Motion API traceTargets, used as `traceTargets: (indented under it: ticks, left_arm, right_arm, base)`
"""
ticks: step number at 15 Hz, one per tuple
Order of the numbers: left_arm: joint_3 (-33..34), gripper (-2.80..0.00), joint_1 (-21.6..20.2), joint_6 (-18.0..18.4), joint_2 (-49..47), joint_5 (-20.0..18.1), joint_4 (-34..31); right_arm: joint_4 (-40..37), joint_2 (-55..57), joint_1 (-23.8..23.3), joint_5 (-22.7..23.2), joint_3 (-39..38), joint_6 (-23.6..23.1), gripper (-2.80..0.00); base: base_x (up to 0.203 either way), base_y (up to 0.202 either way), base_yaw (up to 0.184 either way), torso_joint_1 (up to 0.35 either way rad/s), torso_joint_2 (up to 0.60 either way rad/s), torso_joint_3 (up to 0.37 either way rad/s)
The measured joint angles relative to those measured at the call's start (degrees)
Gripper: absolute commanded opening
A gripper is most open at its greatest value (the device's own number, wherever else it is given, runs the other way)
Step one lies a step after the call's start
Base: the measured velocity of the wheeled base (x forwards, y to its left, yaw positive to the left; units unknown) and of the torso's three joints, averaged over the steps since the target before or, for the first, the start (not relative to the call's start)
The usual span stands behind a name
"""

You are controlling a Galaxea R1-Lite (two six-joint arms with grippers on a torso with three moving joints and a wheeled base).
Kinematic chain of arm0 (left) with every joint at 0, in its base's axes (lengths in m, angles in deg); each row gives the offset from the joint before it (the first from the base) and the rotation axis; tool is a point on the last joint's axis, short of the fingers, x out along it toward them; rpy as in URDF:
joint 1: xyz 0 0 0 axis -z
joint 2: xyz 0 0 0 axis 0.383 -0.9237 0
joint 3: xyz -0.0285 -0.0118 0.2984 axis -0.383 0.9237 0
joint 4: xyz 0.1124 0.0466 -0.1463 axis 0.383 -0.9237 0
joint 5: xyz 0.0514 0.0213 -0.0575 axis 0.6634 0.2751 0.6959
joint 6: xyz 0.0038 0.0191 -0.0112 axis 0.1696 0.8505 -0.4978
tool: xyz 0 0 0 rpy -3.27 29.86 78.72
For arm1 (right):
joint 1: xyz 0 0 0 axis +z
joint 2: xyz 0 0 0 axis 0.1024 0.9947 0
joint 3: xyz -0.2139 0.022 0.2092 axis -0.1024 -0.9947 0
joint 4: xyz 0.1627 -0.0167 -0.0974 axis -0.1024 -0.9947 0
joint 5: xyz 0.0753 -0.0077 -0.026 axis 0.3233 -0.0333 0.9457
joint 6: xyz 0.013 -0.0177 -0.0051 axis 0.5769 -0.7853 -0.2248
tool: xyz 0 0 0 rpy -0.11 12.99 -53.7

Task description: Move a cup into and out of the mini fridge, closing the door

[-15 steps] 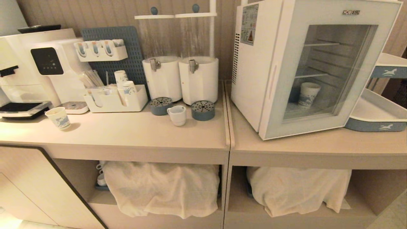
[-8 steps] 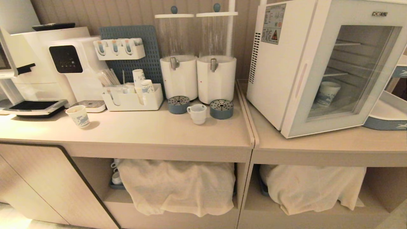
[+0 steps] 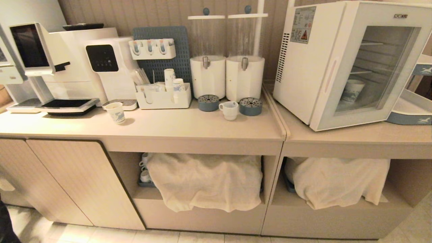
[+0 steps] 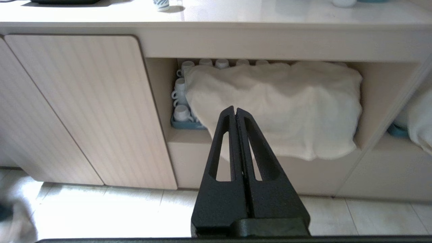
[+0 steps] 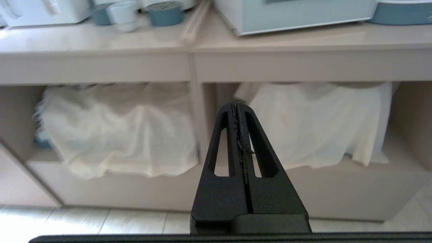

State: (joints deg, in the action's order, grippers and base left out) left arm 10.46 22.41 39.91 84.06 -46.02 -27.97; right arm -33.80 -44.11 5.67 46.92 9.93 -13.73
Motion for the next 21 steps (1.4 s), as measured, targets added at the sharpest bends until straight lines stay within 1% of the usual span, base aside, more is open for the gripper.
traceTargets:
  ticks: [1,5,21]
  left_arm:
    - [0.0,-2.8,0.0,0.0,0.0,0.0,0.0]
    - [0.0,-2.8,-0.1,0.0,0.0,0.0,0.0]
    - [0.0,-2.8,0.0,0.0,0.0,0.0,0.0]
  right_arm:
    - [0.0,0.0,0.0,0.0,0.0,0.0,-2.8]
    - [-0.1,0.0,0.1,-0.1,0.0,0.0,-2.8]
    - [0.0,0.0,0.0,-0.1,0.0,0.0,-2.8]
  base:
    - [-0.123,0.187,0.001,0.0,-0.01,0.005]
    - [-0.007,0.132,0.002,0.003,0.0,0.001]
    - [0.0,0.192,0.0,0.002,0.0,0.003]
